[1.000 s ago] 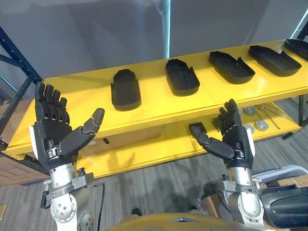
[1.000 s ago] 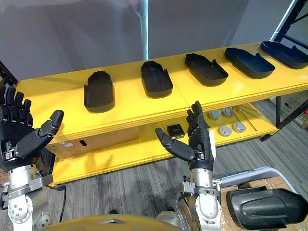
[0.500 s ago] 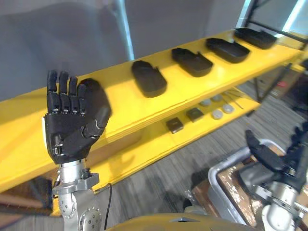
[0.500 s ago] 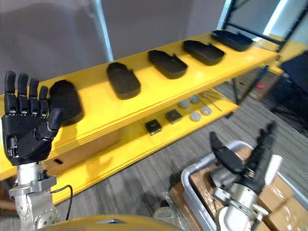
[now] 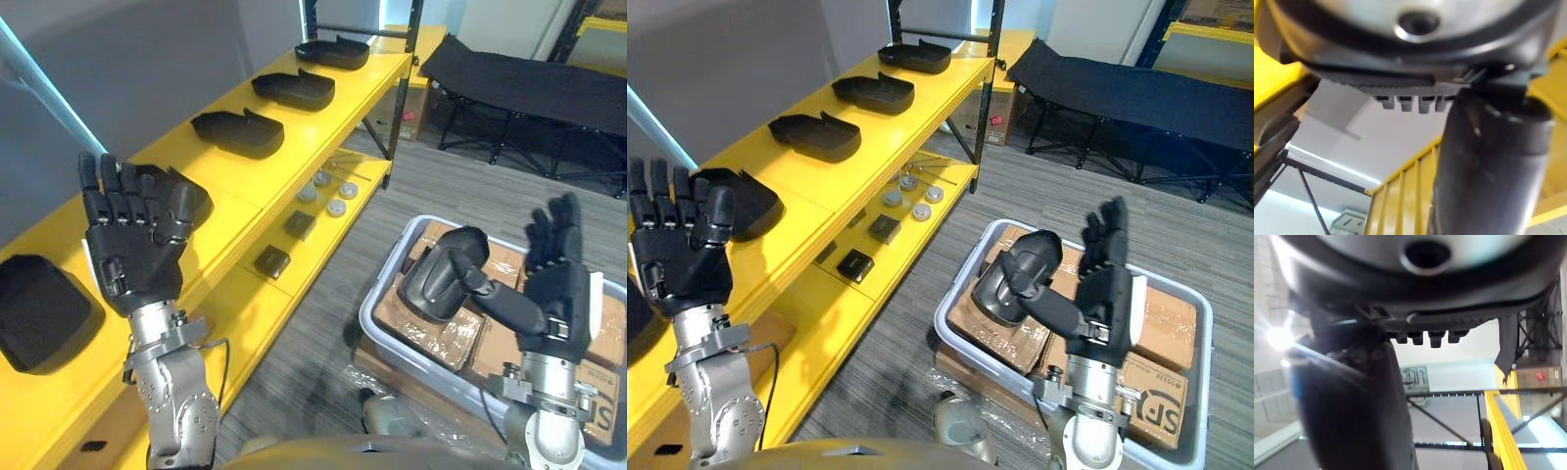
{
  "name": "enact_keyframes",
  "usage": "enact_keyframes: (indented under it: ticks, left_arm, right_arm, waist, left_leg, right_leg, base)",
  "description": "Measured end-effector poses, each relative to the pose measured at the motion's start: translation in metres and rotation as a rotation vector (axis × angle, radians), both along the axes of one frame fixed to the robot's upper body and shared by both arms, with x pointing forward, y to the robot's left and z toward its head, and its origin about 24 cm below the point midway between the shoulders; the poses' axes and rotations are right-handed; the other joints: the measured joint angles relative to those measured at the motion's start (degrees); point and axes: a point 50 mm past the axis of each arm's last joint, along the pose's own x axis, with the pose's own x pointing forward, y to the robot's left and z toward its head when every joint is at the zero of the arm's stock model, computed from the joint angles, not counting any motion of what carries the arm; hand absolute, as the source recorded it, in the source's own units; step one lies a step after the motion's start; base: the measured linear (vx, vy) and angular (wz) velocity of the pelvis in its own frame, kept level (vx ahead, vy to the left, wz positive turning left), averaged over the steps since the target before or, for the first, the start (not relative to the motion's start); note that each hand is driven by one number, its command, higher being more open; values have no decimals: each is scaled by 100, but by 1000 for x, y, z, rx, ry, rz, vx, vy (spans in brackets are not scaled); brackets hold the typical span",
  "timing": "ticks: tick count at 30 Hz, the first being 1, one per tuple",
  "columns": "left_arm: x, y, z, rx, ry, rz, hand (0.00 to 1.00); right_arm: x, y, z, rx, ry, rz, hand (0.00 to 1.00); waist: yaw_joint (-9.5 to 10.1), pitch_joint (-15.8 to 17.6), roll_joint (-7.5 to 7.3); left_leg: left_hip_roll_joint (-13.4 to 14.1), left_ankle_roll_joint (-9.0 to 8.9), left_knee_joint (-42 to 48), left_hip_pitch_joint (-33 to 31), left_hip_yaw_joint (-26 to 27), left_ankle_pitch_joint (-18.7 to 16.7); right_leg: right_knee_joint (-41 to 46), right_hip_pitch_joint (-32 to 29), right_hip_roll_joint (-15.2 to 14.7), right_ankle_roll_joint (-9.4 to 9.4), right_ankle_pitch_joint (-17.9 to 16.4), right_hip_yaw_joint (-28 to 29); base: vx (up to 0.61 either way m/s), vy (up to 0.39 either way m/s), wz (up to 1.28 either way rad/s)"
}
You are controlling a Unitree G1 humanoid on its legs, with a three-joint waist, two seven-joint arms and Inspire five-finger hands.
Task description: Walk over and take three plastic housings, then place them on the shelf
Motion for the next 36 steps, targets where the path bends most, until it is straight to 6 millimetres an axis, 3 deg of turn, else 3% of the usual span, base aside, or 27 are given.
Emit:
enact_keyframes:
  ticks: [1, 6, 11, 12, 13, 14, 15, 16, 17, 19, 21, 23, 25, 26, 27, 28, 29, 30, 31, 33, 34, 36]
  left_arm:
    - [-3, 0, -2, 6, 7, -4, 100]
    - [-6, 0, 10, 33, -64, -27, 100]
    - [-10, -8, 31, 81, -234, -127, 100]
    - [-10, -10, 31, 76, -248, -148, 100]
    - [-9, -13, 32, 65, -267, -183, 100]
    - [-10, -13, 32, 63, -274, -192, 100]
    - [-10, -14, 33, 58, -281, -204, 100]
    - [-9, -17, 33, 47, -276, -212, 100]
    - [-9, -19, 34, 58, -261, -199, 100]
    - [-5, -20, 35, 74, -225, -191, 100]
    - [2, -21, 37, 79, -215, -219, 100]
    - [7, -18, 33, 68, -180, -224, 100]
    - [13, -16, 26, 47, -132, -236, 100]
    - [14, -16, 22, 49, -105, -246, 100]
    - [18, -17, 17, 50, -75, -265, 100]
    - [20, -21, 11, 34, -42, -281, 100]
    - [22, -27, 9, 18, -26, -318, 100]
    - [22, -28, 9, 14, -27, -325, 100]
    - [22, -30, 8, -12, -30, -338, 100]
    - [23, -36, 4, -50, -26, -345, 100]
    - [24, -43, 2, -71, -24, -374, 100]
    - [24, -50, 2, -92, -50, -430, 100]
  right_arm:
    - [4, 2, 6, 12, -36, 19, 100]
    - [11, 9, 11, 116, -79, 65, 100]
    - [12, 35, -2, 163, 23, 125, 100]
    - [11, 37, -5, 156, 40, 122, 100]
    - [7, 40, -8, 158, 64, 121, 100]
    - [6, 43, -9, 164, 71, 129, 100]
    - [3, 45, -11, 174, 85, 141, 100]
    - [3, 45, -11, 188, 82, 156, 100]
    - [6, 46, -9, 190, 60, 173, 100]
    - [12, 50, -4, 185, 27, 202, 100]
    - [19, 55, 1, 187, -4, 210, 100]
    - [35, 67, 5, 165, -32, 239, 100]
    - [45, 76, 1, 172, -12, 265, 100]
    - [48, 79, -2, 183, 1, 267, 100]
    - [49, 79, -6, 182, 26, 255, 100]
    - [49, 77, -10, 178, 47, 231, 100]
    - [49, 73, -12, 171, 60, 207, 100]
    - [49, 72, -12, 170, 61, 203, 100]
    - [51, 70, -14, 164, 81, 200, 100]
    - [49, 61, -24, 136, 152, 184, 100]
    - [40, 50, -33, 113, 211, 160, 100]
    - [23, 31, -45, 106, 288, 106, 100]
  waist:
    - [17, -25, 81]
    - [94, 26, 24]
    - [122, 213, -57]
    - [155, 236, -95]
    - [254, 224, -97]
    - [271, 226, -142]
    - [317, 217, -242]
    - [345, 217, -229]
    - [369, 229, -204]
    - [374, 220, -231]
    - [380, 198, -273]
    - [471, 186, -294]
    - [578, 155, -347]
    - [583, 96, -445]
    - [591, 49, -495]
    - [613, 9, -408]
    - [625, -4, -378]
    - [626, -5, -380]
    - [586, 1, -361]
    - [418, 67, -192]
    - [295, 62, -105]
    - [171, 66, -48]
  left_leg:
    - [6, 0, -327, 23, -4, -10]
    - [-95, -118, -1219, 296, -75, -82]
    - [-243, -757, -391, 61, -256, -1176]
    - [-268, -792, -278, 42, -233, -1275]
    - [-311, -713, -55, -22, -40, -1405]
    - [-326, -672, 36, -54, 86, -1444]
    - [-399, -542, 66, -89, 349, -1419]
    - [-378, -408, -131, -76, 630, -1228]
    - [-269, -385, -356, -100, 932, -986]
    - [-161, -368, -615, -118, 1142, -728]
    - [-67, -372, -687, -213, 1192, -562]
    - [133, -490, -716, -313, 1420, -412]
    - [333, -651, -692, -306, 1638, -315]
    - [402, -752, -684, -331, 1712, -258]
    - [484, -854, -719, -346, 1704, -153]
    - [590, -889, -946, -321, 1710, 11]
    - [652, -1018, -1337, -234, 1879, 301]
    - [663, -1065, -1397, -222, 1941, 345]
    - [734, -1168, -1527, -171, 2188, 450]
    - [878, -1113, -1699, -21, 2266, 586]
    - [903, -987, -1793, 81, 2204, 677]
    - [876, -827, -1804, 191, 2044, 739]
  right_leg:
    - [-78, -67, -21, -1, 51, -68]
    - [-7, -107, -235, 61, 73, -408]
    - [664, -264, -399, 399, -120, -465]
    - [575, -241, -405, 468, -47, -386]
    - [301, -185, -420, 536, 181, -190]
    - [91, -172, -434, 492, 288, -93]
    - [-344, -119, -602, 269, 426, -150]
    - [-605, -158, -807, -296, 51, -568]
    - [-311, -406, -875, -133, 165, -922]
    - [589, -462, -831, -122, 157, -1215]
    - [1404, -268, -969, -337, -14, -1407]
    - [1970, 54, -1422, -449, -109, -1730]
    - [1718, 360, -1836, -445, 13, -2008]
    - [1422, 504, -1977, -463, 375, -2106]
    - [1156, 571, -1825, -242, 216, -2273]
    - [898, 570, -1716, -172, 150, -2520]
    - [423, 606, -1607, 14, -68, -2844]
    - [330, 606, -1600, 87, -118, -2917]
    - [-18, 614, -1494, 353, -207, -3037]
    - [-251, 630, -1213, 390, -196, -2882]
    - [-244, 657, -1126, 354, -210, -2814]
    - [-187, 644, -1085, 286, -255, -2662]
  base:
    - [-72, -9, 44]
    - [-77, 37, 39]
    - [-178, 176, 15]
    - [-286, 249, -50]
    - [-244, 234, -64]
    - [-314, 299, -98]
    - [-294, 281, -104]
    - [-320, 253, -126]
    - [-231, 150, -103]
    - [-180, 63, -68]
    - [-152, 7, -32]
    - [-140, -113, -62]
    - [-172, -235, -80]
    - [-154, -287, -68]
    - [-127, -297, -59]
    - [-115, -363, -88]
    - [-61, -240, -83]
    - [-61, -311, -108]
    - [-72, -285, -94]
    - [-76, -264, -77]
    - [-36, -153, -39]
    - [-24, -99, -45]
